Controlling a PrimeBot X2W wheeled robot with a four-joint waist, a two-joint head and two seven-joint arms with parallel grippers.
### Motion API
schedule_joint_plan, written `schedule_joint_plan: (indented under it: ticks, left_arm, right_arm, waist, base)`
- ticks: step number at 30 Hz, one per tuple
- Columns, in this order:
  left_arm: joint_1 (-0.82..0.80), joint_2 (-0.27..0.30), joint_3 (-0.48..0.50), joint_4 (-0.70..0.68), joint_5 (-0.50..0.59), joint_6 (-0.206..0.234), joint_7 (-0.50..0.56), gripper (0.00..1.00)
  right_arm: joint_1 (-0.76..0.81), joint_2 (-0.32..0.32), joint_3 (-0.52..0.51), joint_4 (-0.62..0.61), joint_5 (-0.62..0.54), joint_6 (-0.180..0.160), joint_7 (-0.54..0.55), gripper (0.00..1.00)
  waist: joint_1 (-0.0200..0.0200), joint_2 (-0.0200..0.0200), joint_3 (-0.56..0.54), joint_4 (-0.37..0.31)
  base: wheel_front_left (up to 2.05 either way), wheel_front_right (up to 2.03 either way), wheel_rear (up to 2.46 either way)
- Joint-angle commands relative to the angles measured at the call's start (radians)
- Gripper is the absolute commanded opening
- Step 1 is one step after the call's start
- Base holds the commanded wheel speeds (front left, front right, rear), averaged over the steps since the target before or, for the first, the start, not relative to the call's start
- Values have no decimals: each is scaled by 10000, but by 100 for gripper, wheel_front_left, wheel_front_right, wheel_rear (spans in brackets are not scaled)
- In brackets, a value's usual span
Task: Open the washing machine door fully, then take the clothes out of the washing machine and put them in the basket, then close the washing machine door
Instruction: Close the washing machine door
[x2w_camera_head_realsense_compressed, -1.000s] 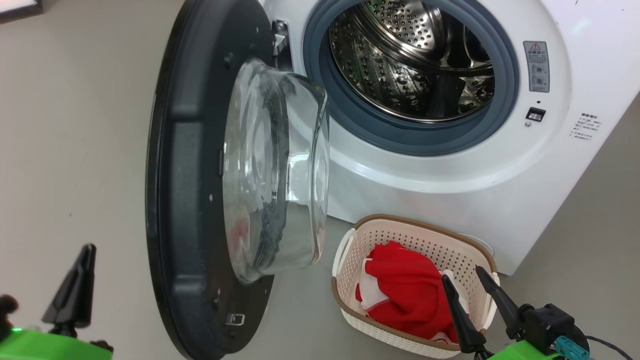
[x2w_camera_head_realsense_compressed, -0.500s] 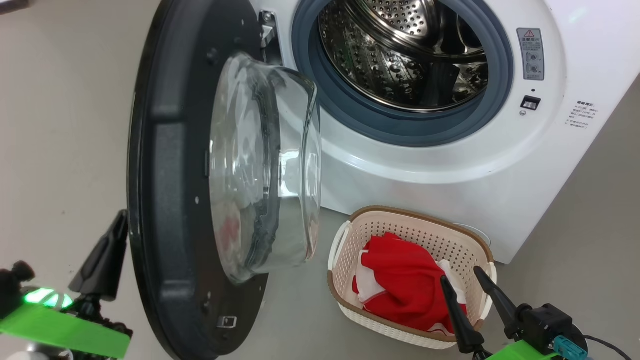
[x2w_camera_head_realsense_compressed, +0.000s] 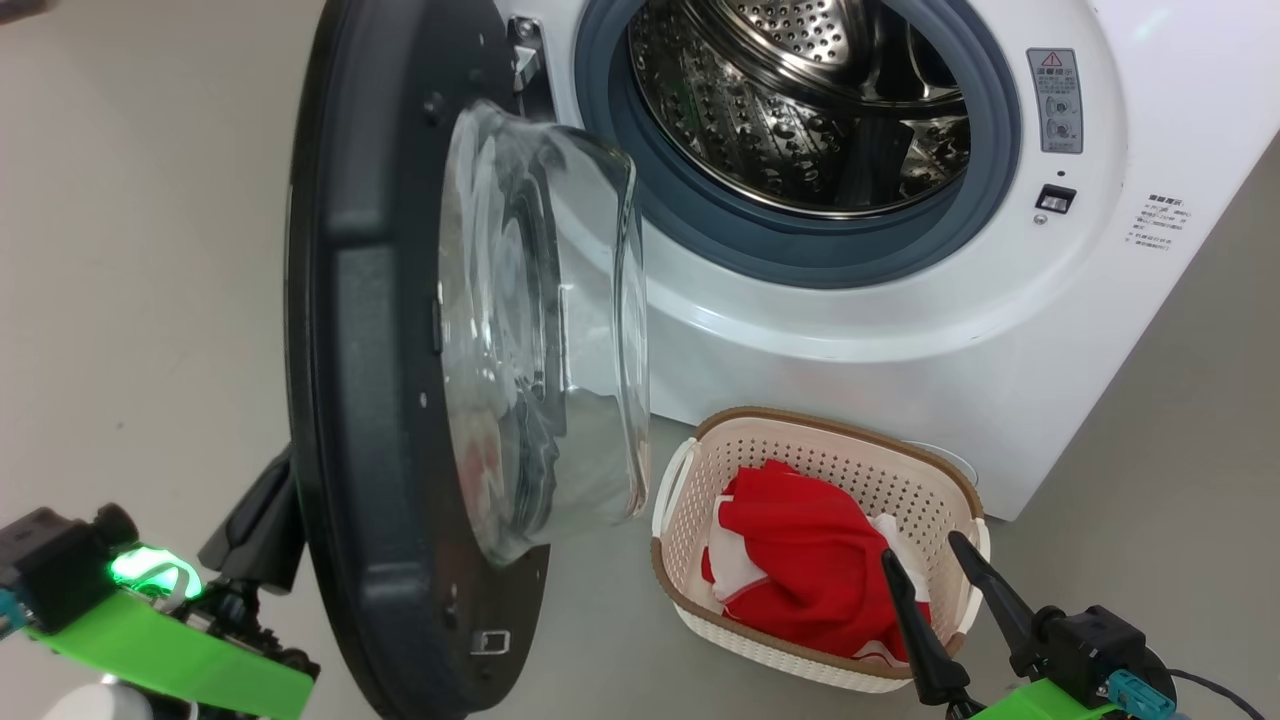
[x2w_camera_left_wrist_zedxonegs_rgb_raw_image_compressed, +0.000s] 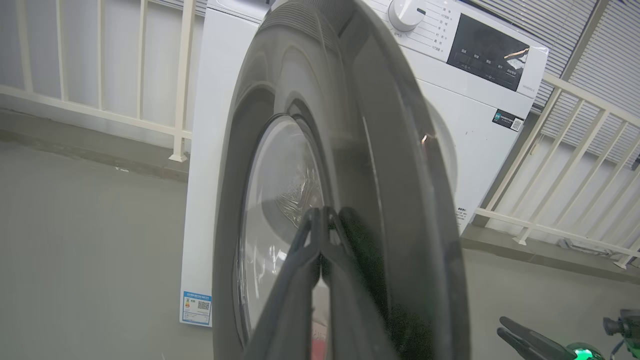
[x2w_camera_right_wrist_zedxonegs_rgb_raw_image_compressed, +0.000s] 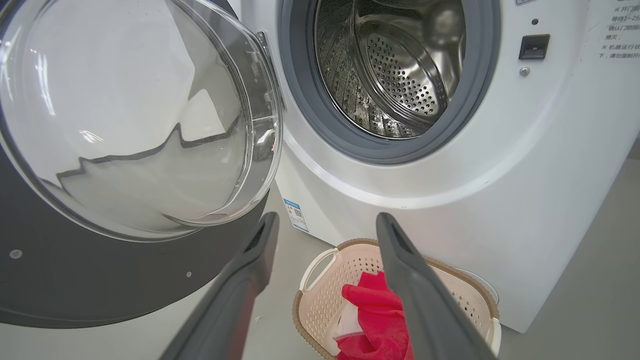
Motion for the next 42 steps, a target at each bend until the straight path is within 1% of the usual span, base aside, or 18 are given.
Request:
schedule_joint_plan:
  ticks: [1, 8, 14, 21, 28, 37, 42]
  left_arm:
    - [-627, 412, 235, -356, 120, -67, -88, 0]
    - [-1308, 386, -690, -236, 342, -67, -88, 0]
    - [-2264, 216, -1629, -50, 409, -67, -88, 0]
    - [-3190, -72, -2277, 362, 504, -67, -88, 0]
    - [-4060, -536, -2621, 970, 519, -67, -88, 0]
    - [-4988, -812, -3170, 1745, 445, -67, -88, 0]
    - [-5474, -870, -3365, 2165, 357, -67, -88, 0]
  right_arm:
    - [-392, -31, 225, -216, -74, 63, -67, 100]
    - [-438, -31, 190, -230, -73, 63, -67, 100]
    - [-547, -31, 165, -245, -69, 63, -67, 100]
    - [-685, -31, 138, -279, -87, 63, -67, 100]
    - [-851, -31, 63, -330, -112, 63, -67, 100]
    - [-1049, -31, 11, -393, -94, 63, -67, 100]
    - [-1129, -31, -77, -416, -51, 63, -67, 100]
  waist:
    - [0, 0, 16, -26]
    - [0, 0, 120, -108]
    - [0, 0, 251, -332]
    - [0, 0, 487, -673]
    - [0, 0, 806, -1071]
    - [0, 0, 1182, -1592]
    - [0, 0, 1440, -1920]
  base:
    - [0, 0, 0]
    - [0, 0, 0]
    - [0, 0, 0]
    - [0, 0, 0]
    - [0, 0, 0]
    - [0, 0, 0]
    - [0, 0, 0]
